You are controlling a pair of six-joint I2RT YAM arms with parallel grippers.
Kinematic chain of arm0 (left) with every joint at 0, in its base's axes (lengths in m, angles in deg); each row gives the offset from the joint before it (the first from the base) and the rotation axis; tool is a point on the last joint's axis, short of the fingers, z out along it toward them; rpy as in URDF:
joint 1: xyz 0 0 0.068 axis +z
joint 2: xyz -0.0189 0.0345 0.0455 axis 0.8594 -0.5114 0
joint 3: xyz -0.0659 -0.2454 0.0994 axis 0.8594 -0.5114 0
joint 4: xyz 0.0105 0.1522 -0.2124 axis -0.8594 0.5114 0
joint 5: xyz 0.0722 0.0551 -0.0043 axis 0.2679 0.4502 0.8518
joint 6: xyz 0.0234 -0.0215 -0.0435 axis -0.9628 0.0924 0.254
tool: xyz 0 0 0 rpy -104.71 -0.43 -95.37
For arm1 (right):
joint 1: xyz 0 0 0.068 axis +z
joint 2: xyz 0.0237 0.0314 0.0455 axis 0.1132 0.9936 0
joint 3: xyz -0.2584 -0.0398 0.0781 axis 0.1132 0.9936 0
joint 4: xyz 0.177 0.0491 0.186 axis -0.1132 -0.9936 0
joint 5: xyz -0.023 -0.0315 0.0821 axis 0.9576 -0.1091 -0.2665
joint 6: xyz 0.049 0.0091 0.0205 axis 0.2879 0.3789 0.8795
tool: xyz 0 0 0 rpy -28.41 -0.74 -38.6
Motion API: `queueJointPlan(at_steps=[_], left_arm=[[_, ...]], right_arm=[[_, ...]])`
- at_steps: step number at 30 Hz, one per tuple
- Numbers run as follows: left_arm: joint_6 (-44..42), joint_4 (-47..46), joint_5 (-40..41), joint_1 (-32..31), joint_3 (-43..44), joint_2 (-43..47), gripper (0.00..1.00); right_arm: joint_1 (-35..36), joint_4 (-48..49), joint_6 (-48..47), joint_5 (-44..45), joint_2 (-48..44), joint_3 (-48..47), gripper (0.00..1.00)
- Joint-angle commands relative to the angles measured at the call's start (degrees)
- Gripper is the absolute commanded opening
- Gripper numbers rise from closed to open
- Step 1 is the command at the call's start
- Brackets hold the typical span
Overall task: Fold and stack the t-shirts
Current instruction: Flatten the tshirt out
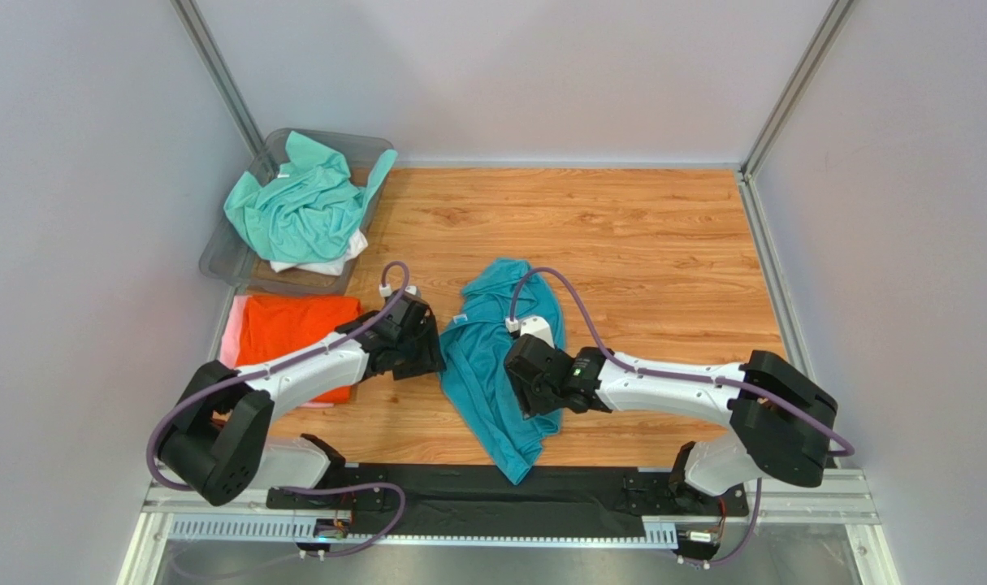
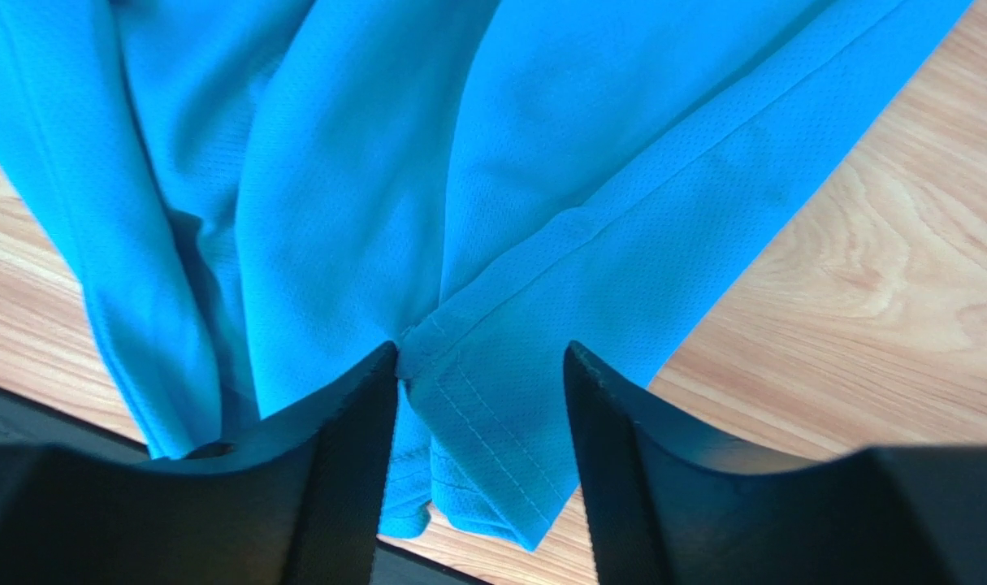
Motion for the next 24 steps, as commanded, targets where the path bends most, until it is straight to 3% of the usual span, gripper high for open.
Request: queueJointPlan(at_steps=[1, 5, 7, 11, 14, 17, 24], left_arm=[[-0.6, -2.9, -0.3, 0.7, 2.4, -2.6, 0.58], [-1.1, -4.0, -1.1, 0.8, 3.6, -5.9, 0.48], [-1.1, -4.1, -1.2, 0.8, 4.3, -6.6, 0.36], [-1.9, -3.8, -1.1, 0.9, 4.8, -7.5, 0.00], [-2.3, -2.8, 0.7, 1.0, 4.9, -6.5, 0.00], [-2.9, -1.2, 3.0, 0.9, 4.5, -4.3, 0.00], [-3.0, 3.3, 11.1, 1.6, 4.2, 0.4, 0.00]], right_arm=[[0.2, -1.7, 1.9, 3.9, -1.2, -1.2, 0.52], [0.2, -2.8, 2.3, 6.6, -1.7, -1.1, 0.39], [0.3, -3.1, 3.2, 7.5, -1.8, -1.4, 0.28], [0.0, -3.2, 4.4, 10.0, -3.4, -1.6, 0.16], [-1.1, -3.7, 5.3, 10.6, -5.4, -1.2, 0.11], [-3.3, -3.9, 6.2, 10.6, -7.9, 0.4, 0.00], [-10.1, -7.5, 8.3, 14.2, -15.6, 4.9, 0.00]])
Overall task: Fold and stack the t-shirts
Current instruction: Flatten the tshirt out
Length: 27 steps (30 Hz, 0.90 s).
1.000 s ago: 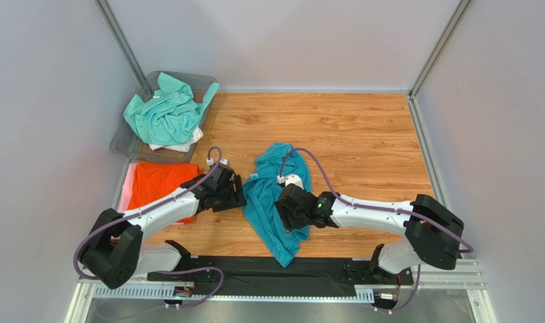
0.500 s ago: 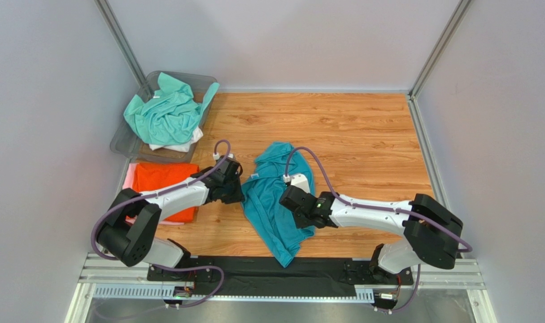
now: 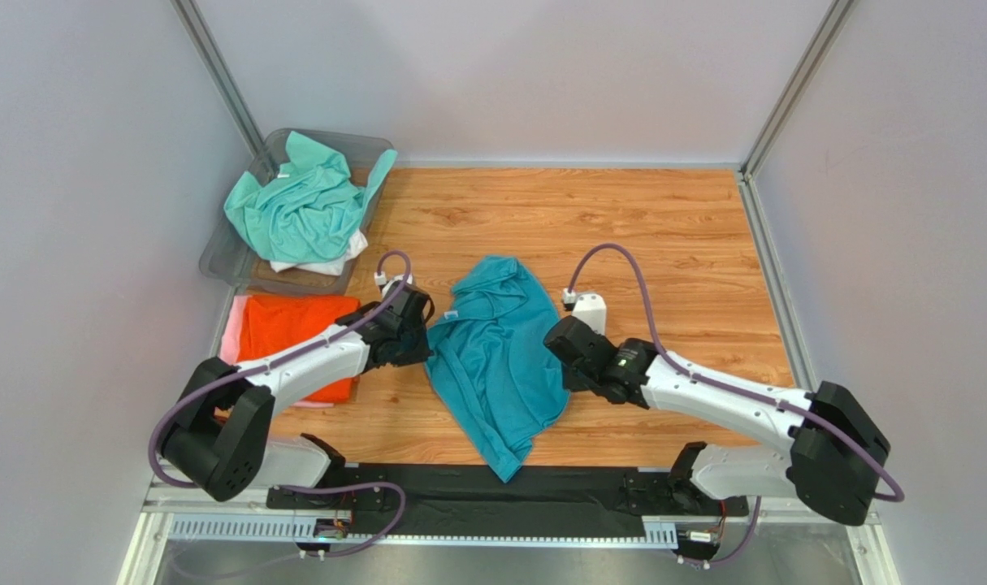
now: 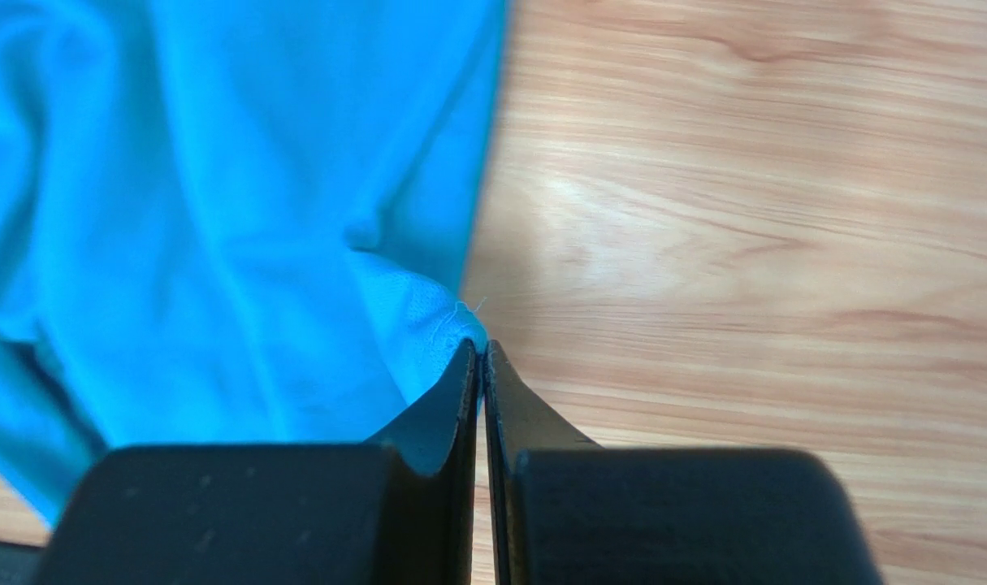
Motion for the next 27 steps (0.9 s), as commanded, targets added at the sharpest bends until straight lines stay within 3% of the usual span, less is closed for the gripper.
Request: queueJointPlan(at_steps=[1, 7, 14, 20, 27], left_arm=[[-1.6, 2.9, 5.6, 1.2, 0.7, 2.6, 0.00], [-2.4, 3.9, 6.0, 3.7, 1.8, 2.3, 0.00], [-5.3, 2.2, 4.3, 5.2, 6.0, -3.6, 0.00], [-9.7, -1.4, 2.3, 7.0, 14.5, -14.3, 0.00], [-13.0, 0.0, 1.0, 9.1, 31.4, -27.1, 0.00]], right_arm=[[-4.7, -2.2, 2.7, 4.0, -5.6, 2.6, 0.00], [-15.3, -2.6, 1.6, 3.8, -13.8, 8.3, 0.00], [-25.7, -1.0, -0.4, 3.7, -16.3, 11.1, 0.00], [-32.9, 3.8, -2.5, -0.6, -13.1, 11.1, 0.00], [-39.0, 5.2, -2.7, -1.7, -11.0, 8.4, 0.00]])
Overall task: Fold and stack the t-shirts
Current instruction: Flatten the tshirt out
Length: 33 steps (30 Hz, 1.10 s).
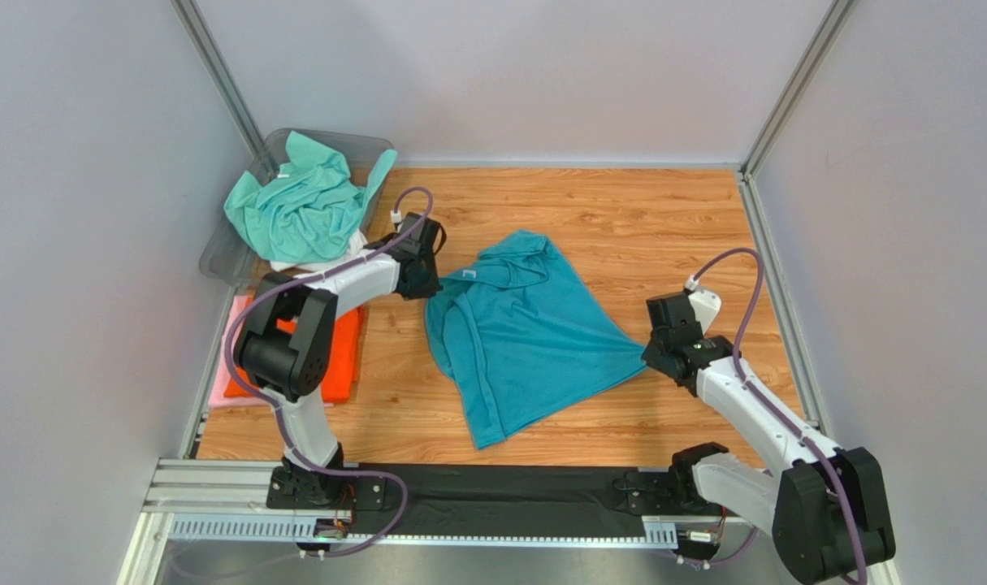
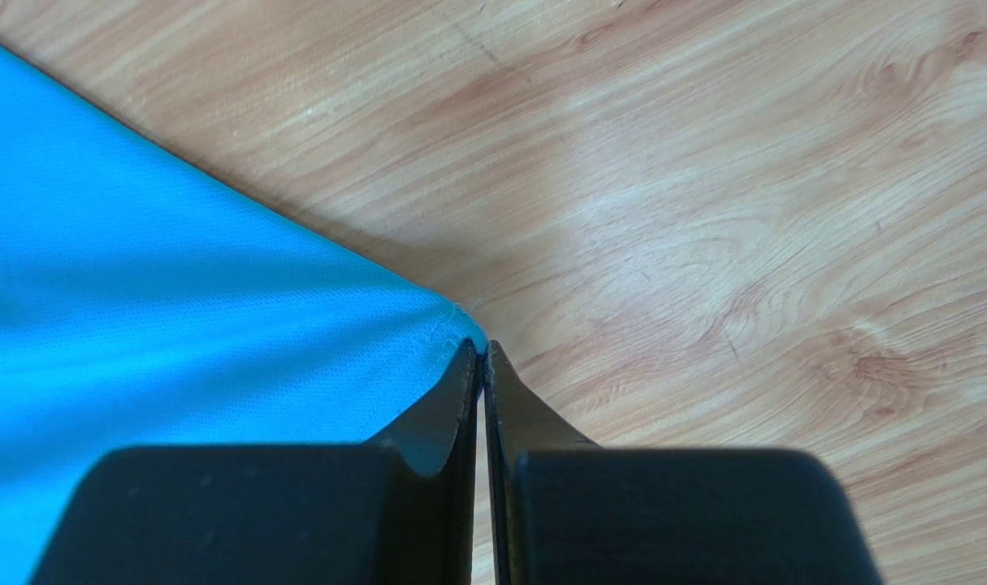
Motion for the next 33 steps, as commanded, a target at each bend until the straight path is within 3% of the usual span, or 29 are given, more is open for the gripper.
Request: queueJointPlan(at_steps=[1, 7, 9, 10, 12, 13, 15, 18, 26, 29, 33], left_arm=[[-4.5, -1.4, -0.1, 0.7, 7.5, -3.7, 0.00], [-6.0, 5.0, -0.4, 2.0, 18.7, -7.2, 0.02], [-6.5, 6.6, -2.5, 2.0, 18.3, -5.7, 0.19], [-6.4, 6.8, -3.4, 2.0, 17.4, -3.3, 0.54], [-5.4, 7.2, -5.9, 2.0, 13.1, 1.3, 0.68], [-5.1, 7.3, -6.6, 1.9, 11.3, 3.0, 0.80], [-3.8, 9.1, -8.1, 1.4, 6.6, 8.3, 0.84], [-1.5, 9.9, -9.6, -2.0, -0.2, 15.9, 1.00], [7.8, 10.4, -13.3, -19.3, -13.3, 29.1, 1.00], [10.9, 10.5, -12.2, -26.6, -13.6, 28.2, 1.00], [14.4, 10.3, -11.7, -32.2, -12.9, 24.8, 0.87]], right_arm=[[-2.7, 3.4, -0.9, -0.3, 0.3, -2.9, 0.00], [-5.5, 3.1, -1.9, -3.7, 0.4, -3.5, 0.00], [-5.4, 3.0, -1.9, -4.3, -1.2, -3.1, 0.00], [-5.4, 3.0, -1.9, -4.8, -1.9, -2.6, 0.00], [-5.3, 3.1, -2.3, -5.8, -3.4, -2.2, 0.00], [-5.4, 3.1, -2.5, -6.0, -3.7, -2.0, 0.00], [-5.5, 2.7, -2.8, -6.5, -4.2, -2.0, 0.00], [-5.5, 2.7, -3.3, -7.2, -4.4, -1.7, 0.00], [-5.9, 2.7, -4.6, -7.7, -5.1, -0.7, 0.00], [-6.1, 2.9, -5.0, -8.4, -5.0, -0.5, 0.00], [-6.3, 3.0, -5.3, -9.4, -5.0, -0.2, 0.00]])
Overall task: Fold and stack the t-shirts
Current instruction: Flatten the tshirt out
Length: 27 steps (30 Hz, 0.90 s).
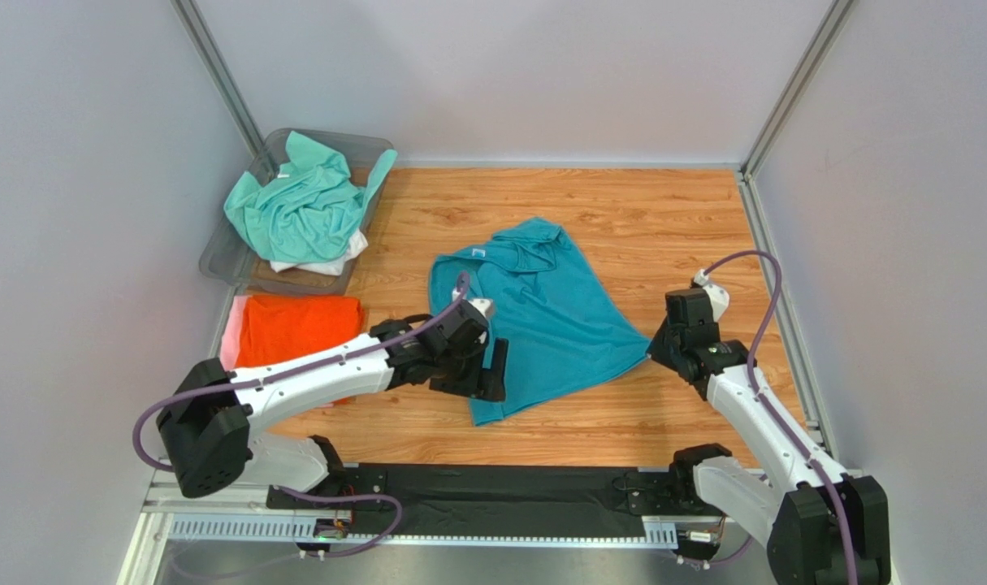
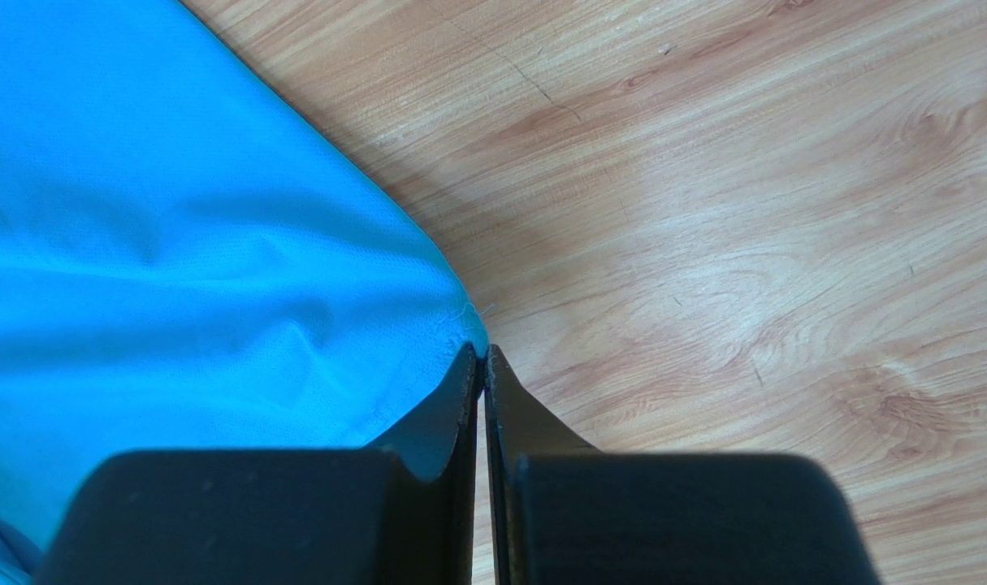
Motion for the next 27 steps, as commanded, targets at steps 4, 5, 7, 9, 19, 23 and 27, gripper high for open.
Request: queueJointPlan(at_steps=[4, 5, 7, 9, 19, 23, 27], left_arm=[[5.7, -0.5, 1.4, -6.2, 3.5, -7.2, 0.84], [5.9, -0.2, 1.4, -6.7, 4.4, -9.6, 0.81], [6.0, 0.9, 2.6, -7.9, 7.0, -11.7, 0.79], [6.6, 2.3, 4.8, -8.5, 9.3, -14.5, 0.72], [8.7, 10.9, 10.2, -10.1, 13.0, -20.3, 0.57], [8.4, 11.1, 9.5, -10.6, 14.5, -22.8, 0.48], [8.6, 12.1, 10.3, -10.7, 14.9, -23.0, 0.35]], right_arm=[[-0.4, 2.7, -1.2, -1.8, -0.7, 1.3, 0.00], [-0.7, 3.0, -1.4, -2.2, -0.7, 1.3, 0.00], [-0.6, 3.1, -1.5, -2.4, -0.6, 1.3, 0.00], [-0.7, 3.1, -1.7, -2.7, -0.7, 1.4, 0.00], [-1.1, 3.3, -1.9, -3.6, -1.4, 1.8, 0.00], [-1.1, 3.4, -1.9, -3.7, -1.3, 1.8, 0.00], [-1.3, 3.4, -1.9, -3.9, -1.4, 1.8, 0.00]])
